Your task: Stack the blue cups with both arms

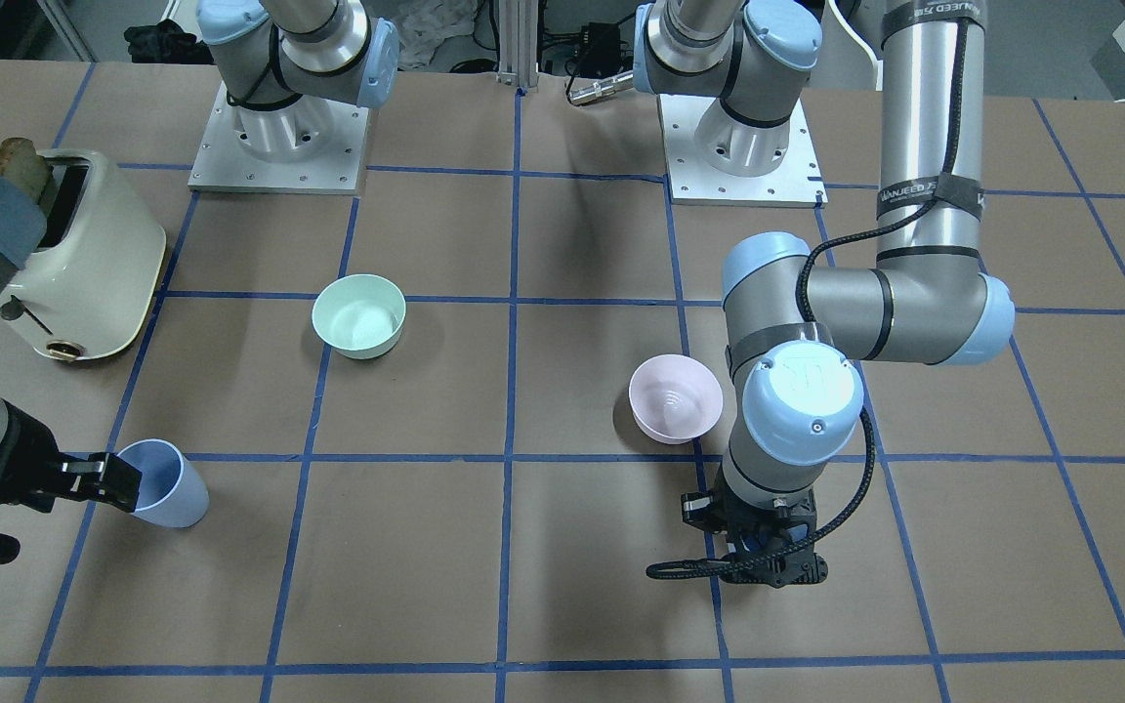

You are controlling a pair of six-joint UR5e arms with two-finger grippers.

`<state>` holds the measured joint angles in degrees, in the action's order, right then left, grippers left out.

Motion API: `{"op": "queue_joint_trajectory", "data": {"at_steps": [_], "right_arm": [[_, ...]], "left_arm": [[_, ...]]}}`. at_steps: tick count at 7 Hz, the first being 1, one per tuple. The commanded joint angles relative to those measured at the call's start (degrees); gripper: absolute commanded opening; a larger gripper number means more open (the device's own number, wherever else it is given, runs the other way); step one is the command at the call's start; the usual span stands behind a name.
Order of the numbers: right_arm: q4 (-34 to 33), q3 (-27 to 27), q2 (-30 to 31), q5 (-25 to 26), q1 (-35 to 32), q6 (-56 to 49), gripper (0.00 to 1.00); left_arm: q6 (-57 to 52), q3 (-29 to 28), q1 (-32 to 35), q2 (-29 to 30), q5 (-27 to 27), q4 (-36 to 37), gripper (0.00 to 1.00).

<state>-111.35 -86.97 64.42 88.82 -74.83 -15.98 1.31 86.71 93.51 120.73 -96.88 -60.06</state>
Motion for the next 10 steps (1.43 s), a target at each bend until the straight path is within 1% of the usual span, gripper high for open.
{"op": "queue_joint_trajectory", "data": {"at_steps": [1,2,3,4,5,6,7,8,9,10], "right_arm": [[-1.0,-1.6,-0.5,0.1,0.6,-1.3,0.85],[-0.9,-2.1,-0.5,0.2,0.6,-1.2,0.77],[-0.8,-3.0,-0.3,0.2,0.6,-1.2,0.61],[-0.8,-3.3,-0.3,0.2,0.6,-1.2,0.46],[-0.8,-3.3,-0.3,0.2,0.8,-1.2,0.31],[-0.8,-3.3,-0.3,-0.1,0.7,-1.0,0.18],[-0.9,-3.2,-0.3,0.0,0.7,-0.9,0.04],[-0.5,-3.2,0.4,0.0,0.6,-0.5,0.00],[2.9,-2.2,1.5,-0.4,0.6,-0.3,0.00],[3.8,-1.7,4.7,-0.5,-0.2,2.2,0.00]], "left_arm": [[6.5,-0.3,6.9,-2.3,0.6,-0.1,0.00],[13.7,-0.3,11.2,-2.6,3.0,-0.1,0.00],[18.9,-0.2,15.1,-1.8,4.1,-0.1,0.00],[21.2,0.3,18.2,-1.7,4.5,-0.1,0.00],[21.9,-0.2,19.2,-0.5,5.1,-0.1,0.00],[21.0,0.2,20.2,-1.0,7.6,-0.2,0.00],[20.8,0.0,20.4,-0.6,7.8,-0.1,0.00],[20.8,0.3,20.3,-0.1,7.2,0.0,0.37],[19.6,-0.2,20.2,-1.2,7.1,-0.1,0.99],[19.6,-0.4,19.4,-2.9,7.1,-1.2,1.00]]}}
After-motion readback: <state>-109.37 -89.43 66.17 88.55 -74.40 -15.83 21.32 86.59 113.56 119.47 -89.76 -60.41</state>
